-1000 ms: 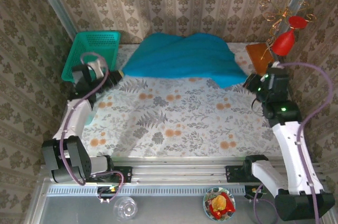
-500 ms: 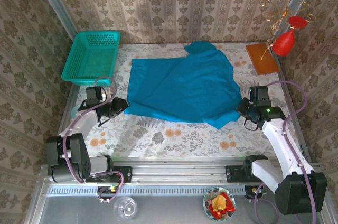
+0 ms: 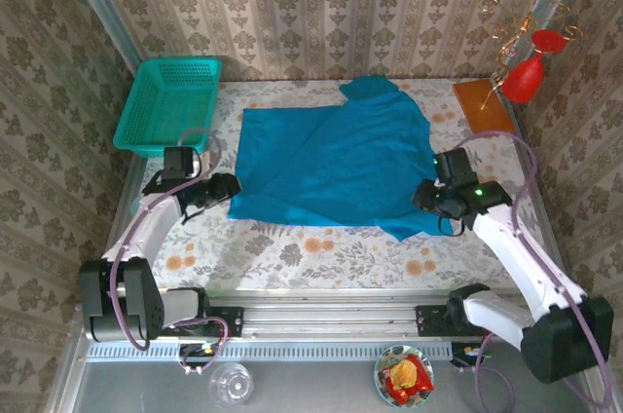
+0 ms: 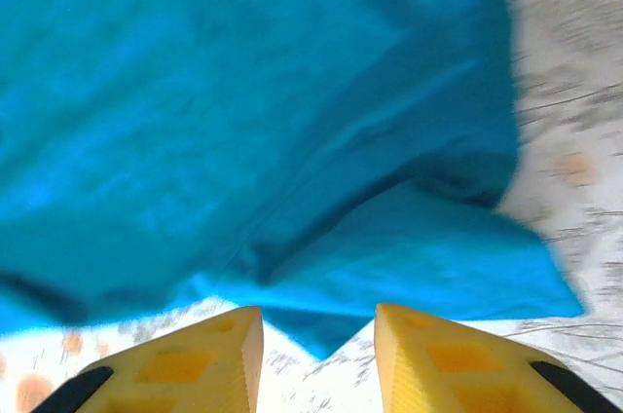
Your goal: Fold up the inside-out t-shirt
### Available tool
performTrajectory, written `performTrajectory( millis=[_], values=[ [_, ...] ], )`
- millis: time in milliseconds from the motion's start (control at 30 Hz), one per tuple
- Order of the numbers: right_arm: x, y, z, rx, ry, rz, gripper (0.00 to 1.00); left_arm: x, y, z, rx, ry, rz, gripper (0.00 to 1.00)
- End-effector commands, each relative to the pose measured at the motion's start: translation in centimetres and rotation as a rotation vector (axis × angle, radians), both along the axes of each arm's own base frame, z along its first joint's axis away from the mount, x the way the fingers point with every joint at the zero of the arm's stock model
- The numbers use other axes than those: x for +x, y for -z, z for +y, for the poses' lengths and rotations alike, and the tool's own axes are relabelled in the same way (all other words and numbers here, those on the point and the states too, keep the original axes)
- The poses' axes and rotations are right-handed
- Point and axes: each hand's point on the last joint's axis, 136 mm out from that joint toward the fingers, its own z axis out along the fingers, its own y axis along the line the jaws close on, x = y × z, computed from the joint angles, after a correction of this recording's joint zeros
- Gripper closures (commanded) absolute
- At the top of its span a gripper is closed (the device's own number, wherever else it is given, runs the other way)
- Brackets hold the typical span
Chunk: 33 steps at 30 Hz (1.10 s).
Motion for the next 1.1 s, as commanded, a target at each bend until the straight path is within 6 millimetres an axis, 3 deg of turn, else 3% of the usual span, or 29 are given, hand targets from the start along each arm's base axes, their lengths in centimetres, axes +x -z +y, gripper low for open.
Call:
performTrajectory(
  millis=[0, 100, 267, 433, 567, 700, 833, 967, 1067],
  values=[
    [-0.8, 2.4, 4.6, 0.09, -0.174, 0.084, 0.61, 0.0, 0.3, -1.6, 0.045, 0.084, 0.023, 0.62],
    [-1.0, 5.4, 6.2, 0.076, -0.214, 0.158, 0.57, 0.4, 1.5, -2.8, 0.055, 0.116, 0.047, 0.63],
    [-0.8, 9.8, 6.6, 0.031, -0.22, 0.282, 0.52, 0.8, 3.6, -4.0, 0.08, 0.148, 0.097, 0.62],
    [-1.8, 12.2, 5.3, -0.057, -0.2, 0.361, 0.48, 0.8, 4.6, -2.5, 0.196, 0.134, 0.119, 0.6],
    [-4.1, 13.0, 6.0, -0.029, -0.201, 0.426, 0.47, 0.4, 4.5, -1.6, 0.245, 0.125, 0.123, 0.57],
    [-6.9, 12.8, 8.3, 0.033, -0.234, 0.487, 0.46, 0.3, 4.0, -0.8, 0.26, 0.11, 0.117, 0.54],
    [-8.9, 10.5, 10.3, 0.074, -0.28, 0.53, 0.41, 0.3, 3.7, 0.4, 0.272, 0.1, 0.127, 0.52],
    [-8.1, 6.1, 12.8, 0.238, -0.328, 0.437, 0.28, 0.3, 3.7, 1.3, 0.267, 0.101, 0.138, 0.5],
    [-6.0, 4.6, 11.2, 0.205, -0.283, 0.37, 0.27, 0.4, 3.6, 1.3, 0.244, 0.106, 0.142, 0.5]
  ],
)
